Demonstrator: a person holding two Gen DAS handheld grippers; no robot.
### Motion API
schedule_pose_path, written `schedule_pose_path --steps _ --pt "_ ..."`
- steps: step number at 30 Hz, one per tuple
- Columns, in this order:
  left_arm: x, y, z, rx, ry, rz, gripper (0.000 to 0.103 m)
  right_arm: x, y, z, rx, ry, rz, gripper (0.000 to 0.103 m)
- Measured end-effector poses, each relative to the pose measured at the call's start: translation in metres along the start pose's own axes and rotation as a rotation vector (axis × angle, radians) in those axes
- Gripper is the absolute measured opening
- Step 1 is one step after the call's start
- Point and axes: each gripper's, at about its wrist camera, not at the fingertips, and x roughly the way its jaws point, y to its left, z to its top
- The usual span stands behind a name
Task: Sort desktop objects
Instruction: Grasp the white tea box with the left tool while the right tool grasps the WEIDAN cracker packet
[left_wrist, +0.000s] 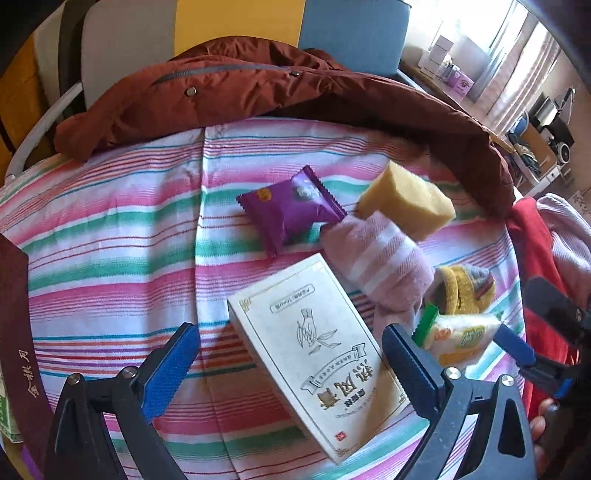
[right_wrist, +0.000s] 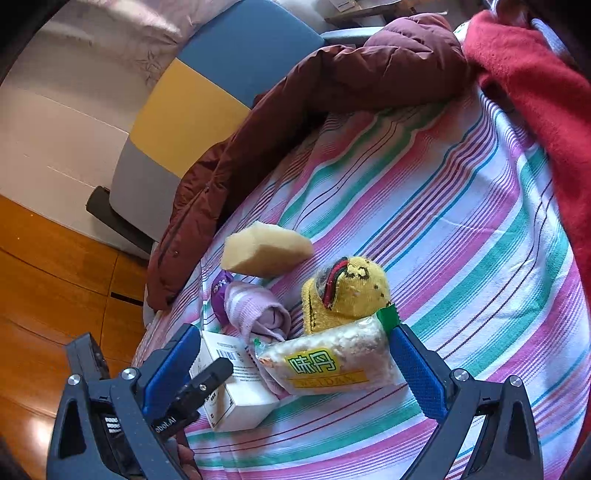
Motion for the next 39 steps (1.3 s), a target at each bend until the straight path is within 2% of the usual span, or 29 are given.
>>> schedule_pose_path --steps 1,3,4,6,9,16,19,21,23,25,28,32,33,35,39 --pt "0.0 0.002 -0.002 0.003 0.007 -0.013 0.096 0.001 0.0 0.0 -0.002 0.004 0.0 0.103" --pt "-0.001 0.007 -0.007 0.01 0.017 -0.029 0.082 0.003 -0.001 0.0 -0.004 0.014 -0.004 0.103" --pt "-0.002 0.01 -0.009 0.02 0.022 -0.026 0.08 0.005 0.0 -0.001 -0.006 0.023 -0.003 0.103" --pt "-0.003 0.011 -0.015 0.051 0.029 -0.029 0.068 0.007 0.001 -0.002 -0.013 0.042 0.004 0.103" --pt "-0.008 0.018 -0.026 0.096 0.024 -0.027 0.061 0.011 0.005 -0.005 -0.038 0.075 0.008 0.103" --pt "-0.022 0.028 -0.054 0.165 0.011 -0.051 0.06 0.03 0.016 -0.019 -0.13 0.185 -0.041 0.103" --pt "-0.03 0.032 -0.07 0.171 0.01 -0.063 0.06 0.039 0.023 -0.027 -0.181 0.254 -0.03 0.103" --pt "-0.034 0.036 -0.08 0.171 0.012 -0.059 0.052 0.046 0.03 -0.035 -0.228 0.314 -0.02 0.103" --pt "-0.037 0.041 -0.092 0.164 0.014 -0.057 0.052 0.055 0.036 -0.046 -0.27 0.382 -0.026 0.103" --pt "-0.042 0.048 -0.101 0.149 0.019 -0.062 0.052 0.059 0.045 -0.054 -0.347 0.385 -0.072 0.103" --pt "-0.053 0.05 -0.117 0.148 0.024 -0.067 0.052 0.059 0.046 -0.057 -0.361 0.384 -0.076 0.103" --pt "-0.047 0.049 -0.114 0.147 0.029 -0.063 0.052 0.058 0.047 -0.059 -0.371 0.375 -0.089 0.103" --pt "-0.048 0.05 -0.113 0.142 0.028 -0.062 0.052 0.057 0.051 -0.059 -0.388 0.352 -0.114 0.103" --pt "-0.047 0.05 -0.112 0.143 0.031 -0.053 0.053 0.049 0.055 -0.06 -0.468 0.291 -0.193 0.103" --pt "-0.046 0.051 -0.112 0.161 0.035 -0.049 0.057 0.044 0.072 -0.076 -0.636 0.274 -0.215 0.103"
